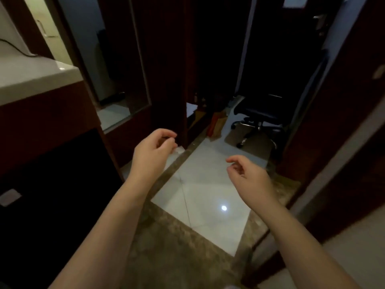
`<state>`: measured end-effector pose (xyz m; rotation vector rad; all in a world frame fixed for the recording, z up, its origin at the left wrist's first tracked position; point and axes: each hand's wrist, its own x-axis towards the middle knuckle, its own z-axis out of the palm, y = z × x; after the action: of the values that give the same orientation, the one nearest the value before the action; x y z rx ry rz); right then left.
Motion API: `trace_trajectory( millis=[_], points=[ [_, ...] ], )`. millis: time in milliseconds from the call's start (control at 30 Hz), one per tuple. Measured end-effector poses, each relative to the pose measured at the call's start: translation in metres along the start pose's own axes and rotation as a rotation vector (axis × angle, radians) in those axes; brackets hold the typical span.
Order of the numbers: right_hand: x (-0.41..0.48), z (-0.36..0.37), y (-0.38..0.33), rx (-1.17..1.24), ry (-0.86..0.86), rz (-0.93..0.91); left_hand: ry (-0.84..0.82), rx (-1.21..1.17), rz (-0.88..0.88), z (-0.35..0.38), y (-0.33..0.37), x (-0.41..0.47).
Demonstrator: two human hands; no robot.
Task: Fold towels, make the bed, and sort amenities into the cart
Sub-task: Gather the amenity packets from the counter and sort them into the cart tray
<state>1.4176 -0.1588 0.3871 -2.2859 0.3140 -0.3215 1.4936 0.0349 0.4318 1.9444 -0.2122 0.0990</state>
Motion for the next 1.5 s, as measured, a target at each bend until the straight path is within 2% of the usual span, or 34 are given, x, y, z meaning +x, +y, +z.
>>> trace_trajectory(
  millis=[167, 267, 367, 567, 700, 833, 967, 1033, 1233, 1367, 1500],
  points=[
    [0.13, 0.079, -0.04, 0.048, -0.095, -0.135, 0.215, 0.078, -0.137, -0.056, -0.055, 0.073],
    [0.204, 0.148, -0.098, 0.099, -0.222, -0.343, 0.4, 0.113, -0.233, -0.106, -0.086, 0.114],
    [0.255, 0.211, -0.185, 0.165, -0.434, -0.588, 0.615, 0.152, -0.322, -0.166, -0.102, 0.137],
    [0.26, 0.306, -0.359, 0.333, -0.712, -1.001, 0.99, 0.332, -0.411, -0.295, -0.118, 0.121],
    [0.246, 0.36, -0.436, 0.377, -0.775, -1.169, 1.127, 0.463, -0.377, -0.373, -0.128, 0.122],
    [0.244, 0.417, -0.5, 0.256, -0.744, -1.231, 1.071, 0.54, -0.356, -0.438, -0.137, 0.138],
    [0.246, 0.474, -0.564, 0.091, -0.83, -1.253, 0.951, 0.74, -0.373, -0.52, -0.151, 0.16],
    [0.247, 0.5, -0.587, 0.04, -0.889, -1.276, 0.884, 0.821, -0.436, -0.559, -0.166, 0.168],
    [0.245, 0.574, -0.639, -0.17, -0.993, -1.497, 0.72, 1.052, -0.699, -0.658, -0.22, 0.171],
    [0.231, 0.614, -0.675, -0.316, -0.962, -1.642, 0.611, 1.147, -0.8, -0.696, -0.233, 0.165],
    [0.22, 0.641, -0.697, -0.477, -0.927, -1.601, 0.385, 1.148, -0.797, -0.697, -0.235, 0.175]
  ],
)
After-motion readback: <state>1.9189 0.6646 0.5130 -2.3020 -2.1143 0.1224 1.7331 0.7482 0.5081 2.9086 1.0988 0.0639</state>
